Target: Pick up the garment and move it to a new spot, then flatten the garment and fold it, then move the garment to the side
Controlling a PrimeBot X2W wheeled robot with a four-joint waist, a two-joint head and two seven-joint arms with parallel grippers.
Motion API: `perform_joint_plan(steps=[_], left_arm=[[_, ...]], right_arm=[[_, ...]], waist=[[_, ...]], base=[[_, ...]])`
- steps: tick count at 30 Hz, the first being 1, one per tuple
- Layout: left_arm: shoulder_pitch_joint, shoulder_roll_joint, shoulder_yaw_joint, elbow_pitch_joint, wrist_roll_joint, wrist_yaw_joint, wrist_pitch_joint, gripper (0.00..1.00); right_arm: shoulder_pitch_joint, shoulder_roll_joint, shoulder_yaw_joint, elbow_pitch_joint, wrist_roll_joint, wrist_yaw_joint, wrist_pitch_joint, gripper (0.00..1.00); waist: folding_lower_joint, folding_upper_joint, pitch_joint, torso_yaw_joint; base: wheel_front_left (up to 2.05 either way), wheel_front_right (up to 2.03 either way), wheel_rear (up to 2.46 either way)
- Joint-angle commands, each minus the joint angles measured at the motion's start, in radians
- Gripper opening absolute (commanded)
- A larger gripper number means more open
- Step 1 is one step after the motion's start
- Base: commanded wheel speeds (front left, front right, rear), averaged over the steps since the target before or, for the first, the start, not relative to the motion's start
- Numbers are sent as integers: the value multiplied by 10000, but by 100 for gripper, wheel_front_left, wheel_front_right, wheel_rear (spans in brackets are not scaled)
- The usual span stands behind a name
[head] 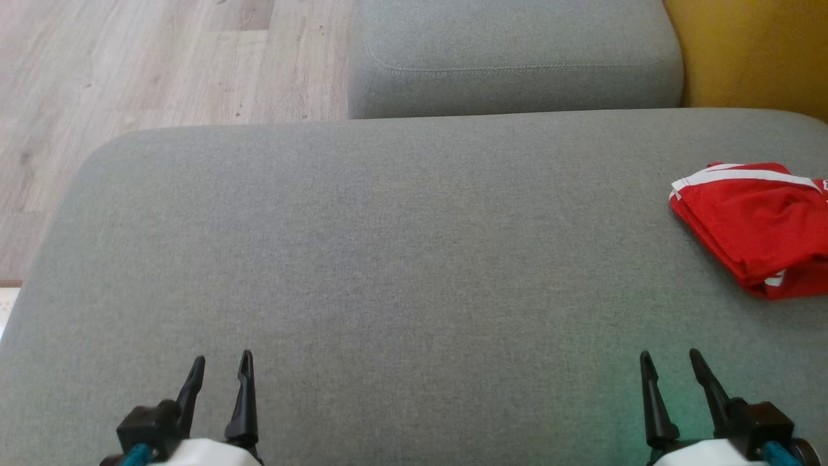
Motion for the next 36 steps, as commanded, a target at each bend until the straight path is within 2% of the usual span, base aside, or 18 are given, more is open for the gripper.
perform_joint_plan(steps=[1, 3, 4, 36], left_arm=[[-238, 11, 357, -179, -99, 47, -61, 100], [-242, 11, 355, -136, -155, 73, -61, 100], [2, -4, -12, 192, -140, 7, 1, 0], [-623, -2, 460, 256, -3608, -238, 923, 0]], right_arm=[[-514, -101, 327, -234, -18, -7, -178, 100], [-572, -101, 342, -255, -8, -7, -188, 100], [-26, 2, 84, 77, 3, 0, -60, 0], [-657, -23, -139, 36, 3831, -2, 845, 0]], waist=[[1, -1, -17, -8], [1, -1, -23, -17], [1, -1, -25, -14], [1, -1, 93, -165]], base=[[0, 0, 0], [0, 0, 0], [0, 0, 0], [0, 0, 0]])
